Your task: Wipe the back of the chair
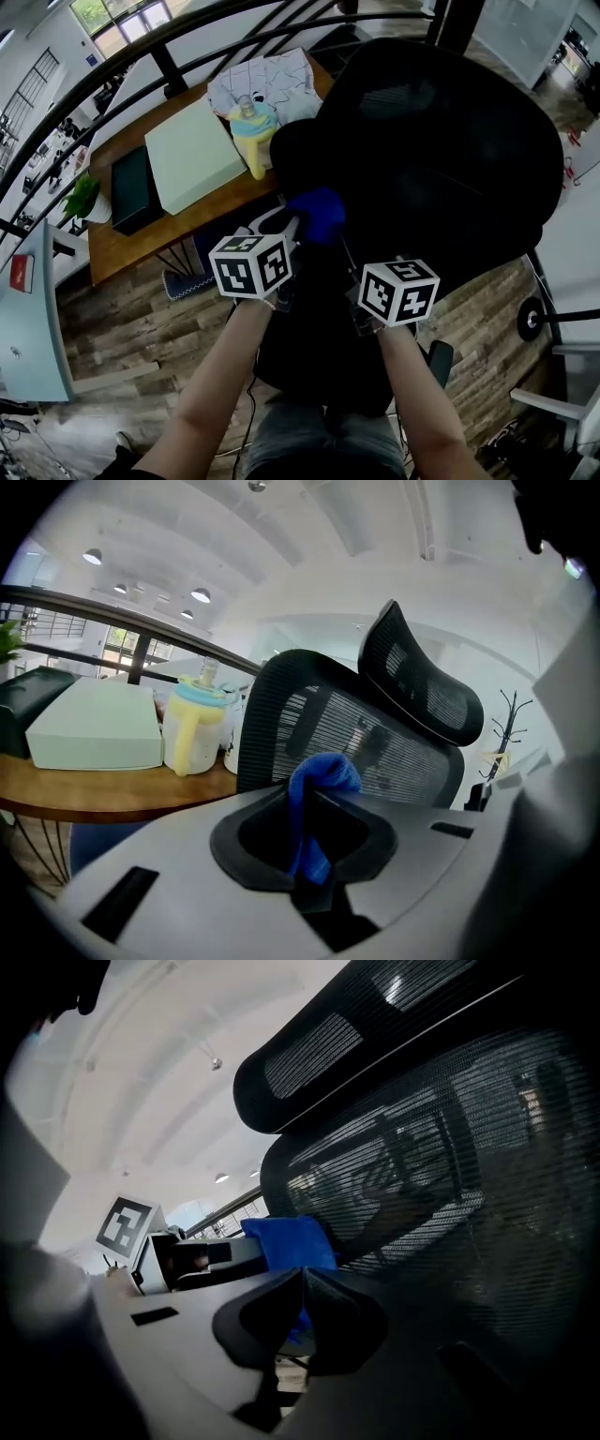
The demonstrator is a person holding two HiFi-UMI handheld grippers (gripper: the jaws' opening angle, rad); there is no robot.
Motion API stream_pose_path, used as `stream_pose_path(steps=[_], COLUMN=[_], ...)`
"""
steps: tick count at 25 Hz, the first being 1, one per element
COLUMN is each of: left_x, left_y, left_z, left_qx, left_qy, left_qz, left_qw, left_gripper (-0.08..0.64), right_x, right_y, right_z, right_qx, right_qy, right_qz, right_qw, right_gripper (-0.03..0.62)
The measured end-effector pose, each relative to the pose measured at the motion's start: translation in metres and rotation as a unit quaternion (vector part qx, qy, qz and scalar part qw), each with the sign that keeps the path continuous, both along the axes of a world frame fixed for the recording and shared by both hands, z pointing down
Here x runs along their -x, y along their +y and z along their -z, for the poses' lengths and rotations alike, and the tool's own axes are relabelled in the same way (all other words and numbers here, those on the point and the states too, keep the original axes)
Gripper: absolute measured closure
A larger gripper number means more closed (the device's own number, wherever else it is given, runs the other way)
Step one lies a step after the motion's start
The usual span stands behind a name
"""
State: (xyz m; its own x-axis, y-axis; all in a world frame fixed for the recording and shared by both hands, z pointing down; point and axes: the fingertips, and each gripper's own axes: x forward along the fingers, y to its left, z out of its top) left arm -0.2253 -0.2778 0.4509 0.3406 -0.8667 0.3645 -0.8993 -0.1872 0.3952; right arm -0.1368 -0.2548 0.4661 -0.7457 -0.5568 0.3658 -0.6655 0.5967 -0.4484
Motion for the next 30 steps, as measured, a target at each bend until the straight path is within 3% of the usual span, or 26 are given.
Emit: stream_pose_path(steps=[6, 14, 22, 30], left_x=[0.004, -0.031, -0.104, -0.201], left_y=[0.012, 0.034, 0.044, 0.051], left_z=[0.004, 0.014, 0.002, -0.007], left_qx=[-0.005, -0.033, -0.023, -0.01], left_qy=[-0.001, 0.014, 0.027, 0.042], left_qz=[-0.004, -0.046, -0.114, -0.208], left_qw=[1.0, 0.9983, 0.9929, 0.9772], left_gripper=[0.501, 0.5, 0.5, 0.5], right_x=[-0.01, -0.064, -0.137, -0.218], right_y=[0.005, 0.021, 0.032, 0.049], right_z=[0.0, -0.011, -0.011, -0.011], right_qx=[0.004, 0.015, 0.011, 0.015], right_qy=[-0.004, 0.004, 0.004, 0.005], right_qz=[-0.008, -0.058, -0.138, -0.216], right_qw=[1.0, 0.998, 0.99, 0.976], right_gripper=[0.563, 0.563, 0.563, 0.563])
